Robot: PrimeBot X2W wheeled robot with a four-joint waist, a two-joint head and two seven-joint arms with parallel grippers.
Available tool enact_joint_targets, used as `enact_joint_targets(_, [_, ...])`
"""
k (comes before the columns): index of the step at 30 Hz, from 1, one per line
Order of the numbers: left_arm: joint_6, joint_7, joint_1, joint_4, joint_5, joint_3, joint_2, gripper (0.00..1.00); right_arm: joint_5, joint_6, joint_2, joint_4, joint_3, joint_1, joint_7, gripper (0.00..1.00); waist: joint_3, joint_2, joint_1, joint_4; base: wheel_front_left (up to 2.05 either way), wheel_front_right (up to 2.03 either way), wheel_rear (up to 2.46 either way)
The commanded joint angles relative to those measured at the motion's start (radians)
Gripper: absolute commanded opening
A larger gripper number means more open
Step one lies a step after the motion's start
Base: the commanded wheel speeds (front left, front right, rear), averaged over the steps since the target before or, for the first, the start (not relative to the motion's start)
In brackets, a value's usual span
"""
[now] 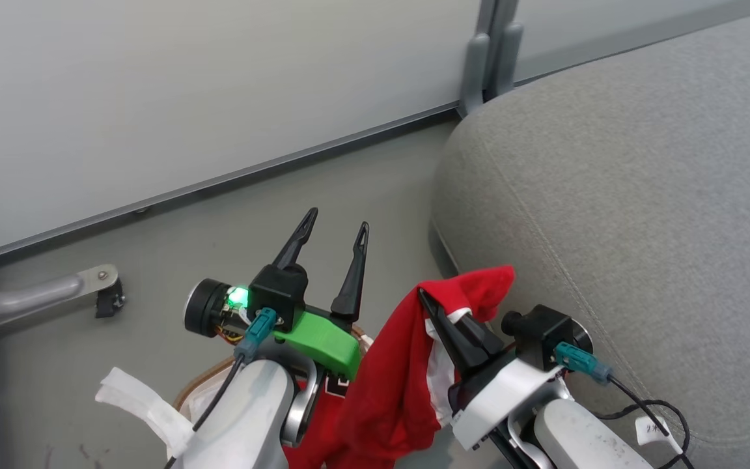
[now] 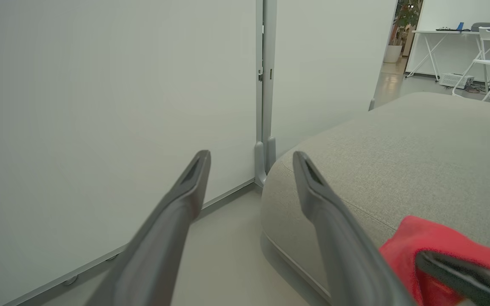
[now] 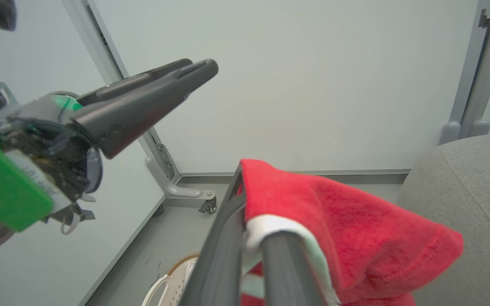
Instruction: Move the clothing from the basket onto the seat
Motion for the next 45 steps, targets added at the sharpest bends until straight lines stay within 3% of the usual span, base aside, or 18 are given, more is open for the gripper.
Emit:
enact_joint_targets(1, [-0.010, 0.001, 0.019, 0.009, 0.016, 0.005, 0.007, 1.00, -0.001, -0.001, -0.002, -0.015, -0.005, 0.018, -0.002, 0.00, 0.032, 0.0000, 0.0000, -0.125, 0.00, 0.00, 0.00])
enact_joint_targets(7, [-0.035, 0.001, 0.056, 0.029, 0.035, 0.033, 0.004, 1.00, 0.005, -0.001, -0.002, -0.047, -0.020, 0.045, -0.002, 0.00, 0.044, 0.0000, 0.0000, -0.222, 0.00, 0.00, 0.00])
enact_joint_targets(18, [-0.099, 0.001, 0.013, 0.067, 0.082, -0.008, -0.003, 1.00, -0.097, -0.001, -0.012, -0.157, -0.166, 0.039, -0.002, 0.00, 0.114, 0.0000, 0.0000, -0.254, 0.00, 0.00, 0.00])
enact_joint_targets(24, [-0.112, 0.001, -0.012, 0.057, 0.095, -0.019, -0.003, 1.00, -0.150, -0.001, -0.121, -0.203, -0.202, -0.091, -0.002, 0.00, 0.161, 0.0000, 0.0000, -0.257, 0.00, 0.00, 0.00])
enact_joint_targets(30, [-0.111, 0.001, -0.028, 0.040, 0.119, -0.008, -0.001, 1.00, -0.172, -0.001, -0.275, -0.200, -0.228, -0.318, -0.002, 0.00, 0.224, 0.0000, 0.0000, -0.256, 0.00, 0.00, 0.00])
enact_joint_targets(39, [-0.119, 0.001, -0.061, 0.006, 0.156, 0.001, 0.015, 1.00, -0.226, -0.001, -0.497, -0.071, -0.224, -0.688, -0.002, 0.00, 0.332, 0.0000, 0.0000, -0.214, 0.00, 0.00, 0.00])
enact_joint_targets(45, [-0.131, 0.001, -0.099, 0.002, 0.163, -0.020, 0.014, 1.00, -0.238, -0.001, -0.584, 0.058, -0.231, -0.857, -0.002, 0.00, 0.402, 0.0000, 0.0000, -0.162, 0.00, 0.00, 0.00])
